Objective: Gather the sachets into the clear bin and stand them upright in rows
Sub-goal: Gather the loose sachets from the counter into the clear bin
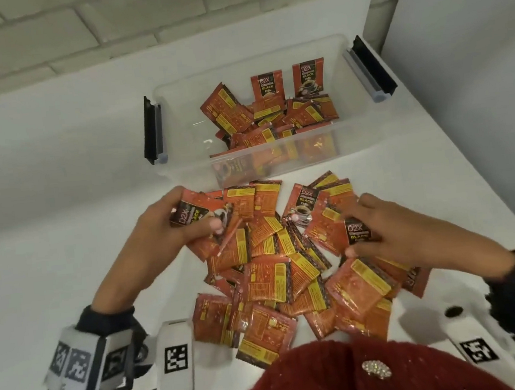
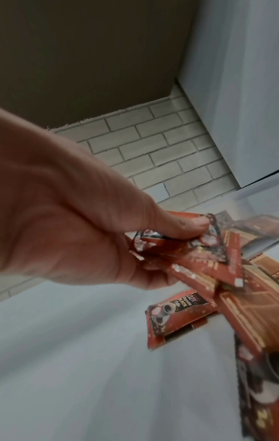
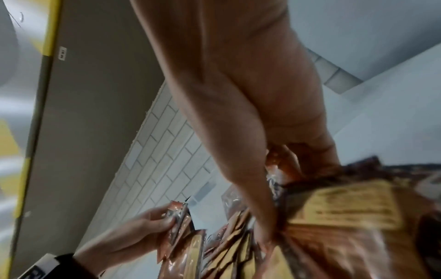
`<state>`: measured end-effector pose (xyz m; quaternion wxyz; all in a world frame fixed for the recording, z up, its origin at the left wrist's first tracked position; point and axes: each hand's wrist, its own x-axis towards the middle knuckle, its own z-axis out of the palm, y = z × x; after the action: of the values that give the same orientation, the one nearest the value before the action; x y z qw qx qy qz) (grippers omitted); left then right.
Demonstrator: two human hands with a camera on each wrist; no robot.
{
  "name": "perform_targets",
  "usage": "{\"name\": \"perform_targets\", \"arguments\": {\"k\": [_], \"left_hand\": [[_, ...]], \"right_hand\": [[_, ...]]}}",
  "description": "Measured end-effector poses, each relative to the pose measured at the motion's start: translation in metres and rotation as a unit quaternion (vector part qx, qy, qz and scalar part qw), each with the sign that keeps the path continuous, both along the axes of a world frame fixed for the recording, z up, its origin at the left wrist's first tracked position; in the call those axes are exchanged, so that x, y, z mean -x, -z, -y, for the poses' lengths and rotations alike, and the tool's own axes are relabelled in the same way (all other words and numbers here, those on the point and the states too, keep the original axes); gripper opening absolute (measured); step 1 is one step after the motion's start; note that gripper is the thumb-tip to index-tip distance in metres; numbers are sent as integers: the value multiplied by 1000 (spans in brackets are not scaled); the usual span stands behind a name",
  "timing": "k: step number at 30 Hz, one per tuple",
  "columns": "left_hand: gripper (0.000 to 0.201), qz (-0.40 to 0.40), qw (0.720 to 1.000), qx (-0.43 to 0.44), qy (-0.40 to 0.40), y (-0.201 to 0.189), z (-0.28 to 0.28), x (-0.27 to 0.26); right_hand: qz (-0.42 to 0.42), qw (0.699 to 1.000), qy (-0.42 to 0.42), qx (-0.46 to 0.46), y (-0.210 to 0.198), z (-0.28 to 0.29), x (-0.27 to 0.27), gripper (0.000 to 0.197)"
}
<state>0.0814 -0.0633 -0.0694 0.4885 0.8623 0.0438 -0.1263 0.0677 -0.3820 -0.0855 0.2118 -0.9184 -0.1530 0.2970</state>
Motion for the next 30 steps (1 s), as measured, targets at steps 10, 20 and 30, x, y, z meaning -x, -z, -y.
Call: {"name": "perform_targets", "arguments": {"k": [10,20,30], "left_hand": [[50,-13,997,49,-61,5,-7,-11],[57,-26,968,-244,-52,44,-14,-20],[54,-66,988,-110,-90,36,-11,-28]], "right_hand": [[46,989,81,-117,0,22,-2,25],[23,961,260,-87,-15,61,30,18],[-12,978,187,97,24,52,51,66]]}}
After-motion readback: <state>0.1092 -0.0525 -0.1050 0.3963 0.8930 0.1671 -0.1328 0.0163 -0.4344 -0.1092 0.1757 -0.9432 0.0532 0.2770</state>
